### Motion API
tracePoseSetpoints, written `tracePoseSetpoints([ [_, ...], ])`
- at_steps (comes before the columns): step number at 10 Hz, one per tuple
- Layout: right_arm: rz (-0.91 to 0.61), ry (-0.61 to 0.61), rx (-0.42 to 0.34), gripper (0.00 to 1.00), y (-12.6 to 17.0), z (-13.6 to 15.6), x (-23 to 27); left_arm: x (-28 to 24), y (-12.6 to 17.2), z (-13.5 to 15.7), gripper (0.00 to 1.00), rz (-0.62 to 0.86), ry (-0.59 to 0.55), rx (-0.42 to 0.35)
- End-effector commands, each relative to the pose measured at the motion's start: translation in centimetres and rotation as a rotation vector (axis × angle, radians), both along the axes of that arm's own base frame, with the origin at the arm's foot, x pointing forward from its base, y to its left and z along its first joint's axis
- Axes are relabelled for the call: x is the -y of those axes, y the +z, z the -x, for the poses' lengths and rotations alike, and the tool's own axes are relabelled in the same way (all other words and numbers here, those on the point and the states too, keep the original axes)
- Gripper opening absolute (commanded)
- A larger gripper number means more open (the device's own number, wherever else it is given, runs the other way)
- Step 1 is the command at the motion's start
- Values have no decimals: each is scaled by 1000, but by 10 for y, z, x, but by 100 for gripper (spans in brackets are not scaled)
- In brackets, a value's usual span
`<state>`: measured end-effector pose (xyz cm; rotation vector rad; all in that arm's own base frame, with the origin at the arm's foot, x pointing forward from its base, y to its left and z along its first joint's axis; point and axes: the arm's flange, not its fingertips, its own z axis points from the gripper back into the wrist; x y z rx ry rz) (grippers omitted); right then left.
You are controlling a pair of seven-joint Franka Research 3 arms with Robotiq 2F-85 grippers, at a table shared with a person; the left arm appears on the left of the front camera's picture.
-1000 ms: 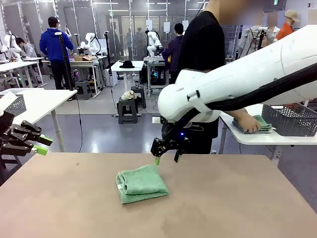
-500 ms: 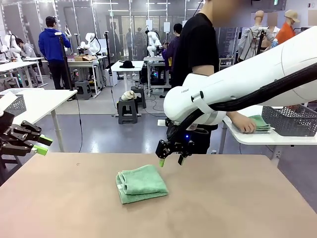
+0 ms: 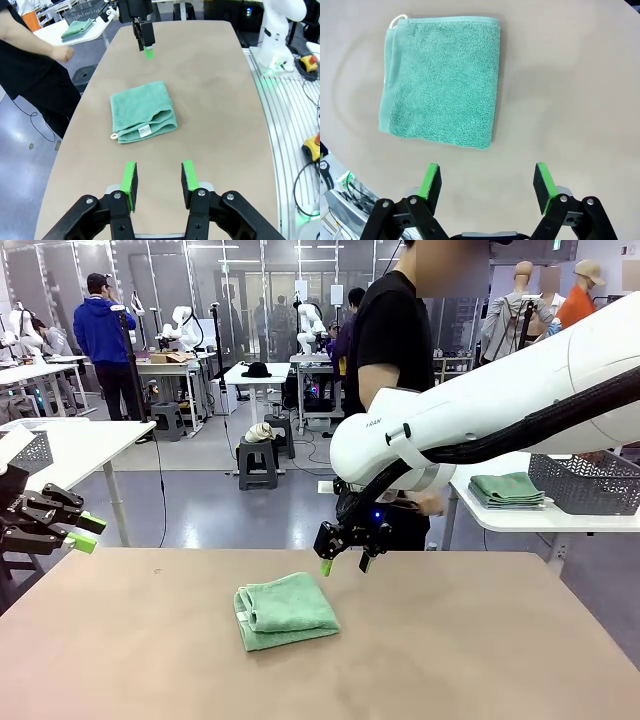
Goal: Fold the towels and place them in the basket.
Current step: Place the folded Towel with hook on the right side of the table.
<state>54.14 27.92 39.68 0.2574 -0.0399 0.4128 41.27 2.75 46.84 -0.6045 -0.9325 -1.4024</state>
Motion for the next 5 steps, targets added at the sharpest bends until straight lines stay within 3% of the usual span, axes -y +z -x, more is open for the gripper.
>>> tracePoseSetpoints([
  [1,-3,-2,2,92,2,1,0,0,3,1,47,17,-7,6],
  [5,-3,-2,2,92,2,1,0,0,3,1,47,17,-7,6],
])
